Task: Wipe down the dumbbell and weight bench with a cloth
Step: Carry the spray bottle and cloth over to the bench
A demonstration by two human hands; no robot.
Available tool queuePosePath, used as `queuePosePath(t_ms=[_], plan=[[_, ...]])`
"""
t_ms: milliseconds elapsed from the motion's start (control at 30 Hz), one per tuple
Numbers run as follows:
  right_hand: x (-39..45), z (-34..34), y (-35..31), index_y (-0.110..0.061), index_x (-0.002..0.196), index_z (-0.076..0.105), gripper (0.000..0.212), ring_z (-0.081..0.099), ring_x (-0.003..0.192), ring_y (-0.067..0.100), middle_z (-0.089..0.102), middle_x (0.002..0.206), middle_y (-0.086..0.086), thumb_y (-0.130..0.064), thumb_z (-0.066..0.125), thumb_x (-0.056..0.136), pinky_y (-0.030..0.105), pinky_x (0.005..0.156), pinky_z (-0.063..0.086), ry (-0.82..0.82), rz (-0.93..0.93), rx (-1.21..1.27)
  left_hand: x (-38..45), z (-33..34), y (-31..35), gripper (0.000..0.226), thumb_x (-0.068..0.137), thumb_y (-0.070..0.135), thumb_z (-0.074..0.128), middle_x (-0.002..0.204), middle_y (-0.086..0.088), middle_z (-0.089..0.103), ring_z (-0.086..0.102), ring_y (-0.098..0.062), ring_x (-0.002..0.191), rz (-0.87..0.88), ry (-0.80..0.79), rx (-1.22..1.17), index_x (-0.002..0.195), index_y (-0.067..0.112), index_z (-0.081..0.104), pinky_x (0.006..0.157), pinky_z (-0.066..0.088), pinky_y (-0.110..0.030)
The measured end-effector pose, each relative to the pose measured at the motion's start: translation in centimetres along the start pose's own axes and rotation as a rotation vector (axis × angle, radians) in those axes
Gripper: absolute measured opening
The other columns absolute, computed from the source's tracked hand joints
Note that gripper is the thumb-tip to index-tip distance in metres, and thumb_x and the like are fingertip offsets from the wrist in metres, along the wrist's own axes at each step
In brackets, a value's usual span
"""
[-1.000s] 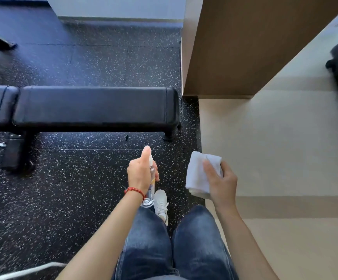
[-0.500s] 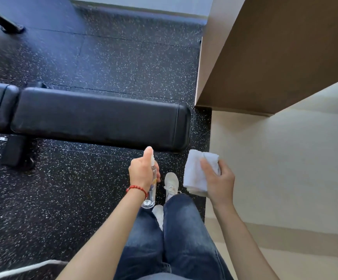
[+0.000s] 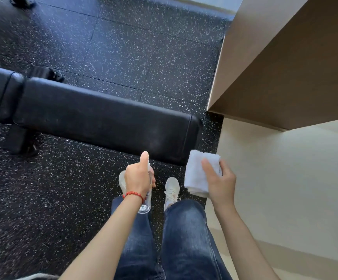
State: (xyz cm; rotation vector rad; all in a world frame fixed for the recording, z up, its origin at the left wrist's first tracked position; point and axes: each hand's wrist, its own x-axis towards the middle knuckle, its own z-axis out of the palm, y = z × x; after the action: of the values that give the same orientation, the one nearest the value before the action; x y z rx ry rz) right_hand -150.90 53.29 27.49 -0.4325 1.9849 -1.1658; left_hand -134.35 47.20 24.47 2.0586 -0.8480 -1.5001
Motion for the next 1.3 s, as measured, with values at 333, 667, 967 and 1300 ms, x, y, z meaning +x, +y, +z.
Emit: queuePosePath(t_ms=[333,667,967,1300], plan=[[-0.3,9.9,-3.2,-0.02,0.074,0.061,0.012,0.053,0.068,0.011,0.06,0.071,-0.007,-0.021,0.067,0.084,0.034,0.067,0.046,-0.087,-0.004,-0.075,6.3,-7.4,2.3,0.058,0.088,0.034,0.043,0.036,-0.01,0.048,0.045,-0.021,0.031,-0.022,0.064,-0.076,0.035,0.01,0.051,0.041,0.04,-0.027],[-4.3,25.6,-6.6,-0.024,0.075,0.062,0.011,0.056,0.072,0.013,0.062,0.075,-0.004,-0.02,0.066,0.085,0.034,0.068,0.047,-0.119,0.012,-0.078,14.4,-20.8,5.3,0.055,0.073,0.043,0.041,0.035,-0.008,0.05,0.047,-0.018,0.03,0.003,0.071,-0.052,0.038,0.003,0.054,0.034,0.038,-0.019],[-6.5,35.3,-8.8,-0.009,0.073,0.059,0.016,0.049,0.067,0.01,0.056,0.07,0.0,-0.019,0.066,0.084,0.033,0.064,0.042,-0.2,-0.022,-0.128,19.7,-29.0,5.6,0.062,0.073,0.056,0.039,0.037,-0.009,0.05,0.051,-0.026,0.04,-0.029,0.129,-0.103,0.034,0.01,0.053,0.055,0.047,-0.037],[-5.9,42.3,-11.2,-0.006,0.078,0.059,0.018,0.049,0.067,0.009,0.056,0.073,0.001,-0.022,0.067,0.082,0.031,0.064,0.043,-0.337,-0.067,-0.207,22.9,-34.1,6.1,0.062,0.068,0.057,0.039,0.038,-0.012,0.053,0.054,-0.03,0.042,-0.072,0.314,-0.228,0.037,0.006,0.056,0.047,0.046,-0.032]])
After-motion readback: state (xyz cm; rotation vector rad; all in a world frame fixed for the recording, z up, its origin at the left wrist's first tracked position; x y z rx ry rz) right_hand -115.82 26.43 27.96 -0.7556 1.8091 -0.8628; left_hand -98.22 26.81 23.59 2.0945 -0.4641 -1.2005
